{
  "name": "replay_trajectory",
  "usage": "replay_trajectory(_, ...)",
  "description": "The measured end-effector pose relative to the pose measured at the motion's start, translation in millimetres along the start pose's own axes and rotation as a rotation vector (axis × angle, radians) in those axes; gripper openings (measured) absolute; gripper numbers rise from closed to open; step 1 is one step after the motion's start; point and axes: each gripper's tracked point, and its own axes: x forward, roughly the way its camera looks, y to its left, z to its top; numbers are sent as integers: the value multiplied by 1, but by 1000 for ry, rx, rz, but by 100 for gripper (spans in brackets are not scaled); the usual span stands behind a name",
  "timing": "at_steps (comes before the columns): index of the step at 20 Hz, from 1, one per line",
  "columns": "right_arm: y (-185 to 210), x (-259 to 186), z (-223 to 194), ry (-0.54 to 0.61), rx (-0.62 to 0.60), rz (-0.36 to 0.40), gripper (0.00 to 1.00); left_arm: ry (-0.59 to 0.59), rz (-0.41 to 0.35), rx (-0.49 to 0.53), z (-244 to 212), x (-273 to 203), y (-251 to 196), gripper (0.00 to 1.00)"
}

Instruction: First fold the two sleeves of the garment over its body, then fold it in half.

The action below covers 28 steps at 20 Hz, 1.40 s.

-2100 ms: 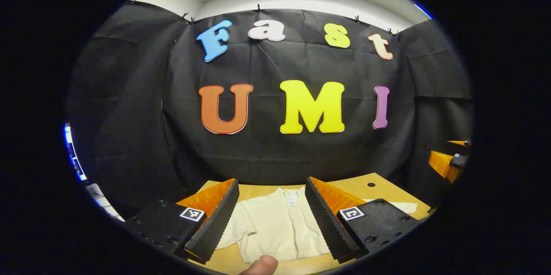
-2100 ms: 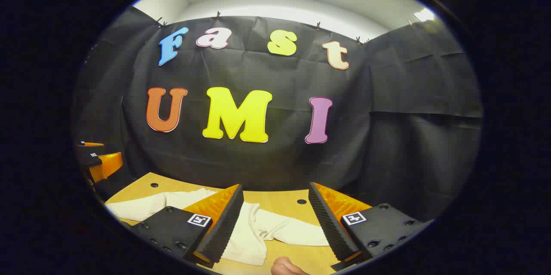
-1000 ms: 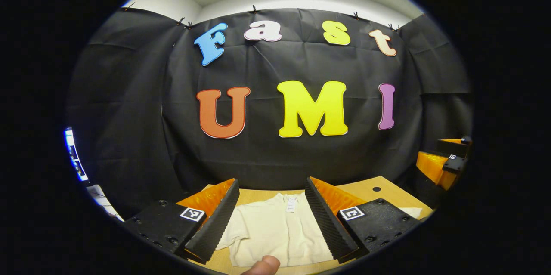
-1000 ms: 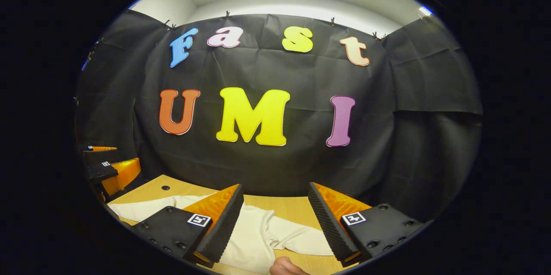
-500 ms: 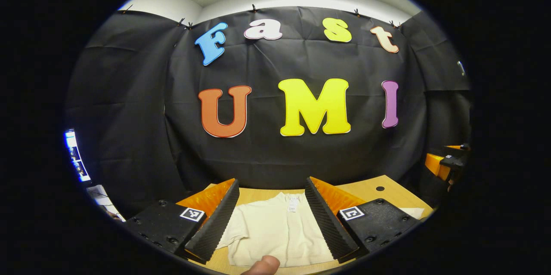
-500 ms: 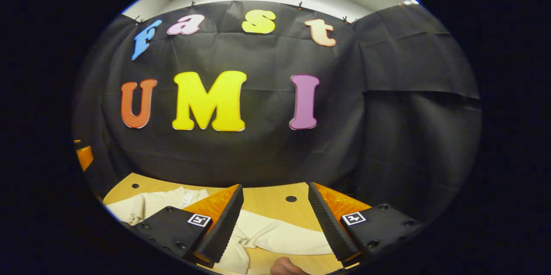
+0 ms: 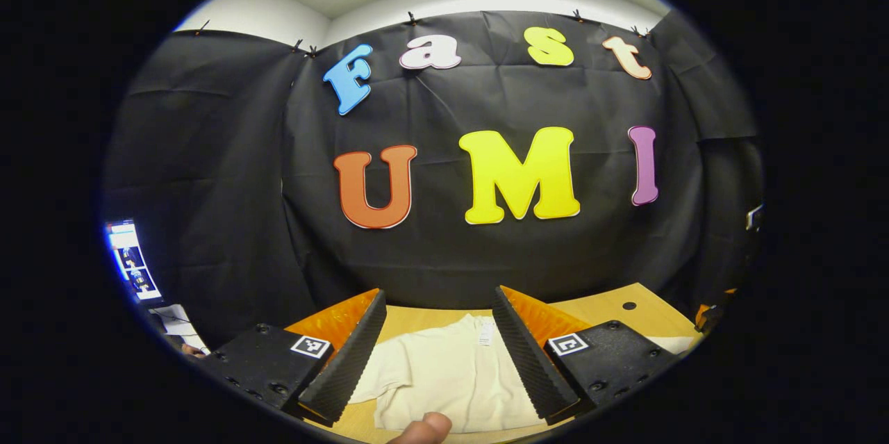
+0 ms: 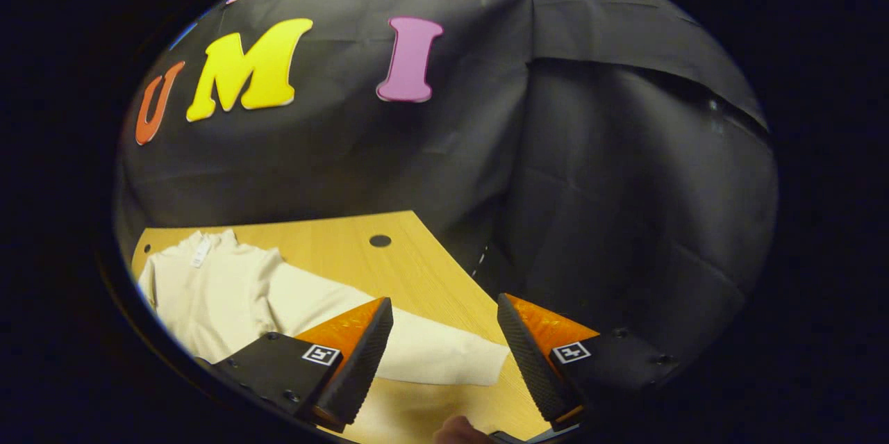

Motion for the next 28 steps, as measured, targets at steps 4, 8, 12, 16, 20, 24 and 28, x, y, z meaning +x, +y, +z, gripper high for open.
replay_trajectory(4,-22,45,-43,103,-14,-30,95,-5,48,-31,7,-7,-8,98)
replay_trajectory(8,-26,99,-62,265,28,-28,95,9,125,-45,9,-11,-5,98)
replay_trajectory(12,-44,134,-87,402,68,-34,95,14,178,-33,11,-20,-3,98)
replay_trajectory(16,-46,151,-107,525,141,-61,94,1,202,-2,17,-25,1,98)
replay_trajectory(20,-46,157,-120,630,244,-69,80,-15,199,74,15,-20,7,98)
replay_trajectory(24,-48,157,-116,678,283,-96,77,6,202,69,7,-17,15,99)
replay_trajectory(28,-44,160,-121,779,302,-101,71,37,201,87,-7,-8,27,99)
